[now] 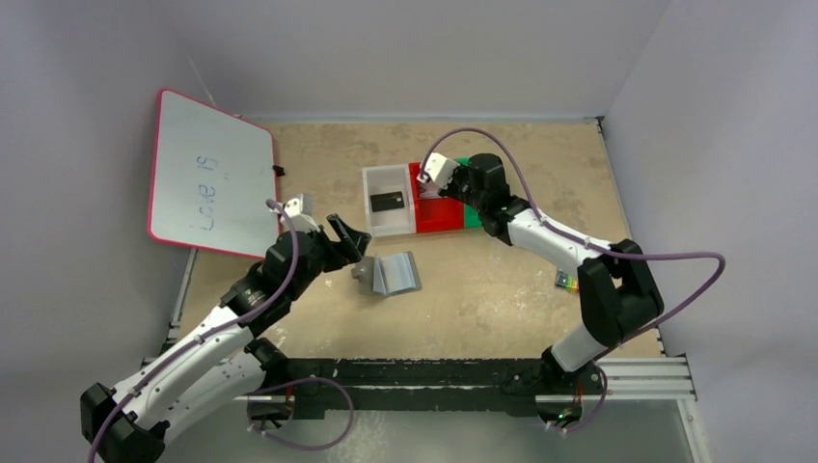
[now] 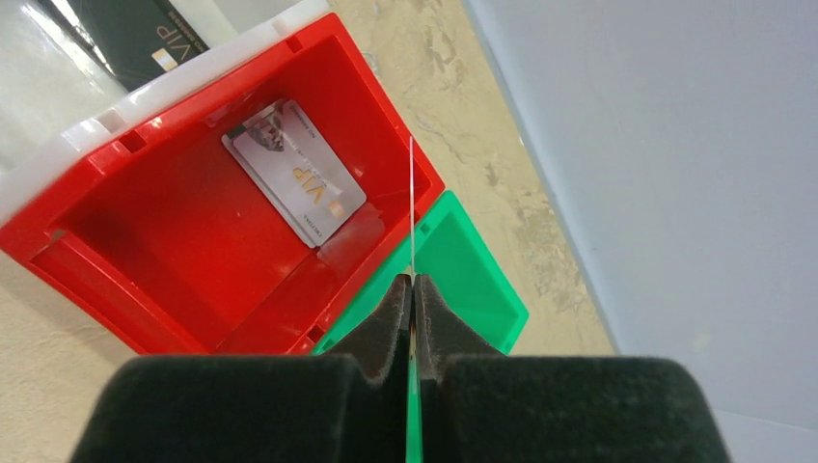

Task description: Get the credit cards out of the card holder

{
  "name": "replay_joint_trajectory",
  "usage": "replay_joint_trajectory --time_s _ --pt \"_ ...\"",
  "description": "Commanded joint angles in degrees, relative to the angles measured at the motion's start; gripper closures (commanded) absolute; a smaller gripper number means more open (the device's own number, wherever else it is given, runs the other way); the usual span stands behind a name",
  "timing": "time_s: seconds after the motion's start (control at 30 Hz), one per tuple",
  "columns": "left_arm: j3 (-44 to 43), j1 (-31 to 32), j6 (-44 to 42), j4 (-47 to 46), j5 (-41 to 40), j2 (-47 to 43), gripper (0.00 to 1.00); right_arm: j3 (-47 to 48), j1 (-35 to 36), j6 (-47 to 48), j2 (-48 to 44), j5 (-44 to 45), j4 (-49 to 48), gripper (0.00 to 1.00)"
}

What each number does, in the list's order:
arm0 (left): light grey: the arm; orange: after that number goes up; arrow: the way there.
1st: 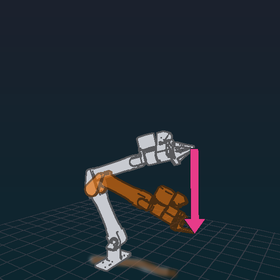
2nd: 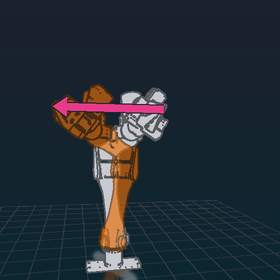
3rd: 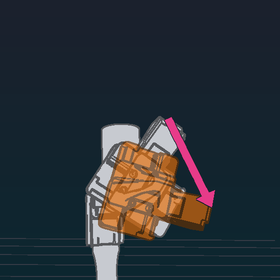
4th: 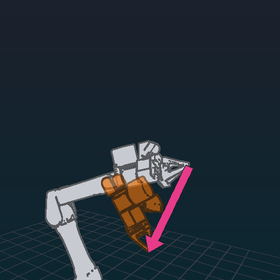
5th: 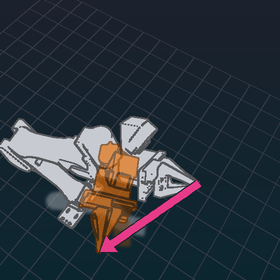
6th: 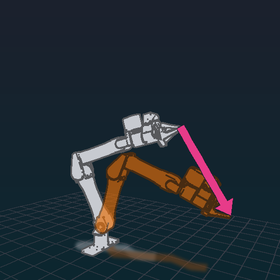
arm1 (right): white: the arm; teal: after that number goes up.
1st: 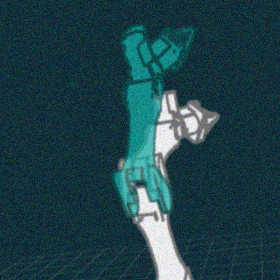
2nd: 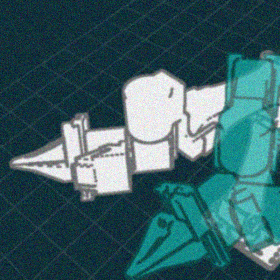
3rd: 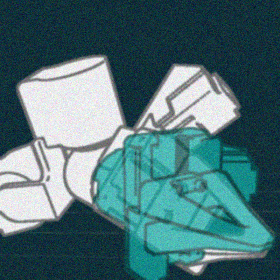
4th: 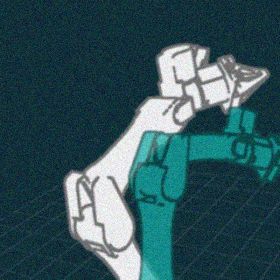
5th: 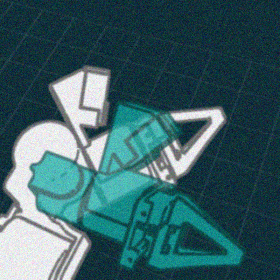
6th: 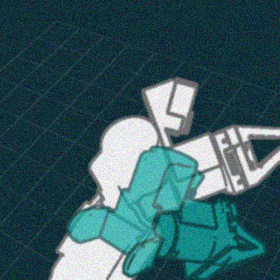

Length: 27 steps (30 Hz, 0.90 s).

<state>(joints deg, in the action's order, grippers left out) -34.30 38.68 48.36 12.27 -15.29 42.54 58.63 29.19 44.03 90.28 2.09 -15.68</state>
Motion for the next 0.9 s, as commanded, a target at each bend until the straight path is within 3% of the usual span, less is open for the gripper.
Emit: replay_joint_trajectory --time_s 0.0,0.27,0.53,0.87 --pt "-2.4 -0.2 -0.9 0.9 -1.2 -1.6 0.19 3.3 -0.1 4.8 0.6 -0.9 0.1 1.0" --pt "-2.1 -0.2 -0.6 2.7 -1.8 -2.7 0.19 5.4 0.0 8.2 4.6 -2.7 1.4 1.0" --pt "-2.4 -0.2 -0.7 3.7 -1.9 -2.8 0.19 9.7 -0.1 9.5 7.9 -10.7 5.4 1.0" --pt "-2.3 -0.2 -1.0 5.0 -3.1 -3.9 0.19 13.3 -0.1 14.5 13.2 -8.6 8.6 1.0"
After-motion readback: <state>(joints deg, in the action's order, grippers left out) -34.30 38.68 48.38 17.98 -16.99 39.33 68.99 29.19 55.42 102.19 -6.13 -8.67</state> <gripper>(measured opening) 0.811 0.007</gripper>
